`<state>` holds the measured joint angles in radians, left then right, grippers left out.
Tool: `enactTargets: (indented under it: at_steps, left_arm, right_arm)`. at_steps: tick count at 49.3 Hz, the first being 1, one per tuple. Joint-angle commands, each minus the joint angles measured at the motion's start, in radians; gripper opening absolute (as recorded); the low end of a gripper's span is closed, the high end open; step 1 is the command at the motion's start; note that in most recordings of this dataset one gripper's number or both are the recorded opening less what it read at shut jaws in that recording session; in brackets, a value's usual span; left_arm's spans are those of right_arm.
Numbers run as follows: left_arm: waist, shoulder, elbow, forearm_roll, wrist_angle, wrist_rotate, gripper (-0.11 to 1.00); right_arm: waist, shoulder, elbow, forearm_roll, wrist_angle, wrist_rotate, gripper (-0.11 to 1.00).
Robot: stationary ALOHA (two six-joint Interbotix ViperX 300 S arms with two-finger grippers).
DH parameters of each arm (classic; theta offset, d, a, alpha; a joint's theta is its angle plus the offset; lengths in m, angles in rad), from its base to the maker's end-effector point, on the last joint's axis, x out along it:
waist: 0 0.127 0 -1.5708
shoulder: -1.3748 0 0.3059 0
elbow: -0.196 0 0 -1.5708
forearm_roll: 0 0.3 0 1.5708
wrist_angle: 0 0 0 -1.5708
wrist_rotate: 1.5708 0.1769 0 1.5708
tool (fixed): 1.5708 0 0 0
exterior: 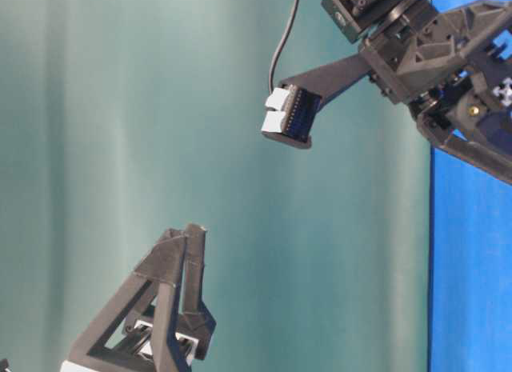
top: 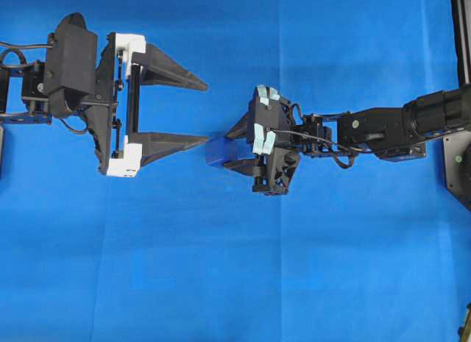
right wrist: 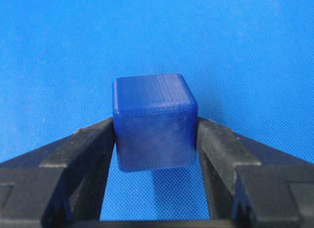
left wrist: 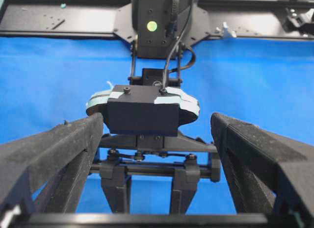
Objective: Handover the blue block to the right arm after grasping it with the left arm, then place it in the designated position.
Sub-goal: 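Rotate the right gripper down and lower the cube to the table center, then open the right gripper to release the blue cube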
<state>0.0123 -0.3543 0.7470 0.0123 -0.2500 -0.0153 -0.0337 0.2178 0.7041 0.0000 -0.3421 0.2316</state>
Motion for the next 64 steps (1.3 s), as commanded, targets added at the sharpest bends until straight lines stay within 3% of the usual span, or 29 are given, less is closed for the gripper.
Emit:
enactTargets:
  at_steps: [1, 21, 32, 34, 40, 44, 50, 64]
  left_arm:
    - [-0.003, -0.017, -0.012, -0.002, -0.005, 0.000, 0.93]
    - [-0.003, -0.015, -0.014, -0.002, -0.005, 0.000, 0.93]
    - [-0.006, -0.015, -0.014, -0.002, -0.003, 0.000, 0.93]
    - [-0.008, -0.015, -0.014, -0.002, -0.005, 0.000, 0.93]
    - [-0.012, -0.017, -0.012, -0.002, -0.005, 0.000, 0.93]
    - [-0.014, -0.015, -0.012, 0.000, -0.005, 0.000, 0.93]
    - [-0.014, -0.015, -0.012, -0.002, -0.003, 0.002, 0.93]
    - [-0.014, -0.015, -0.012, -0.002, -0.003, 0.002, 0.93]
  right_arm:
    - [-0.002, -0.014, -0.015, 0.003, -0.006, -0.002, 0.45]
    - [-0.005, -0.014, -0.017, 0.006, 0.029, -0.002, 0.44]
    - [-0.005, -0.014, -0.018, 0.032, 0.031, -0.002, 0.44]
    - [-0.005, -0.014, -0.020, 0.041, 0.029, -0.002, 0.49]
    - [-0.005, -0.020, -0.020, 0.066, 0.035, -0.002, 0.84]
    - [-0.005, -0.035, -0.020, 0.069, 0.040, -0.002, 0.97]
    - [-0.003, -0.074, -0.018, 0.067, 0.060, -0.003, 0.90]
    - [0.002, -0.207, -0.012, 0.060, 0.163, -0.015, 0.92]
